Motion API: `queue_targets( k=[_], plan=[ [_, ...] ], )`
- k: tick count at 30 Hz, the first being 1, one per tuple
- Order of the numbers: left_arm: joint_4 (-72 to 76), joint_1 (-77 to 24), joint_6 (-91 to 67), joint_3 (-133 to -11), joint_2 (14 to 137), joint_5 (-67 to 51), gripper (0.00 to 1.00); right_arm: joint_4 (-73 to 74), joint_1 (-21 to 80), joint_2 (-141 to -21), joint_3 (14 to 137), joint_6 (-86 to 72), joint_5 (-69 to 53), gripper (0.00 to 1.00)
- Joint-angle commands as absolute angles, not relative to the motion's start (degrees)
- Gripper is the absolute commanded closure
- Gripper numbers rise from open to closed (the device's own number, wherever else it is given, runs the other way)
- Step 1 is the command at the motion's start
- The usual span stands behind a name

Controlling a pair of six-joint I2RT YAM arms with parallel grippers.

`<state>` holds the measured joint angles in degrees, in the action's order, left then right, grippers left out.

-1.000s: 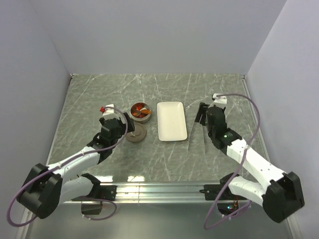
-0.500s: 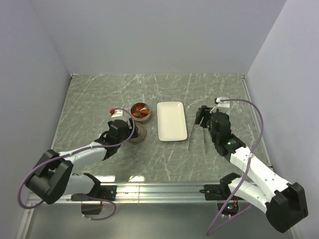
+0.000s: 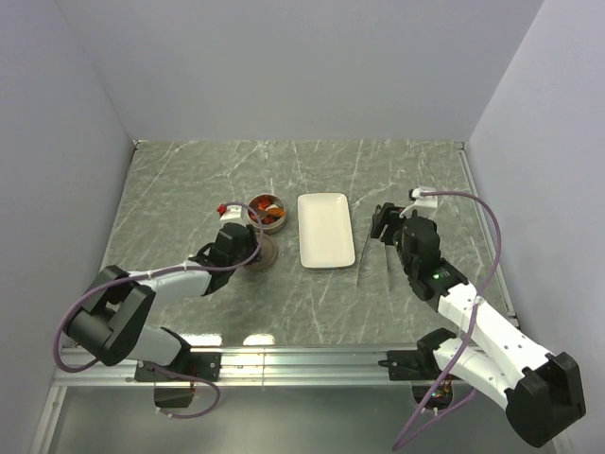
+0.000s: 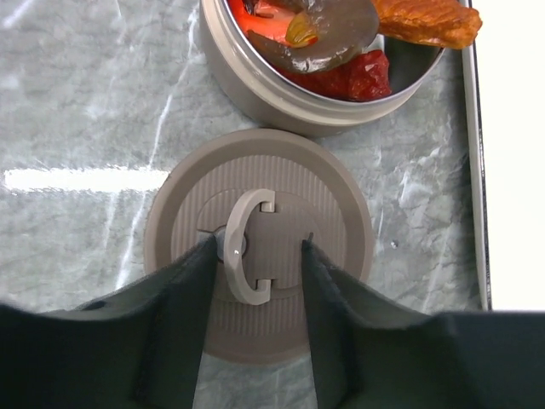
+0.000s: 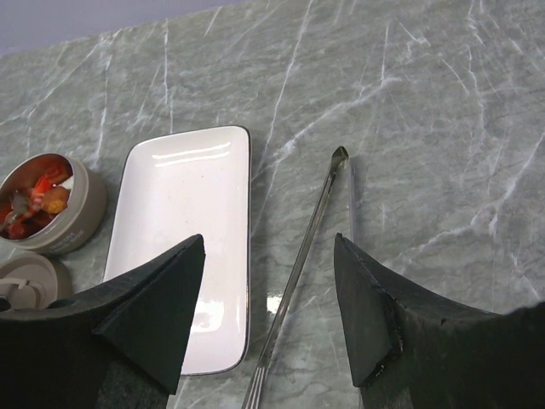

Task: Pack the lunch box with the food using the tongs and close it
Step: Pick up the lid of the lunch box with the left arm

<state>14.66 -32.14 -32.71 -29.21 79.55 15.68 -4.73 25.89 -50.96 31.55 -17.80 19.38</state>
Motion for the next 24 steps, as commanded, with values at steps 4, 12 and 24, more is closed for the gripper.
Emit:
queue_targets(
  k=[4, 12, 24],
  plan=[
    [14.2, -32.4, -32.7, -31.8, 81.2, 14.7, 0.77, -6.9, 25.7, -49.0, 30.8, -18.2, 19.2, 0.31],
    [9.6, -34.1, -33.1, -33.8, 81.1, 20.5, 1.00, -7.0, 25.7, -48.2, 30.4, -18.1, 19.0, 0.31],
    [-3.9, -40.1, -35.7, -38.0, 67.7, 34.0, 1.00, -7.2, 25.7, -48.3, 30.3, -17.9, 18.4, 0.31]
  ],
)
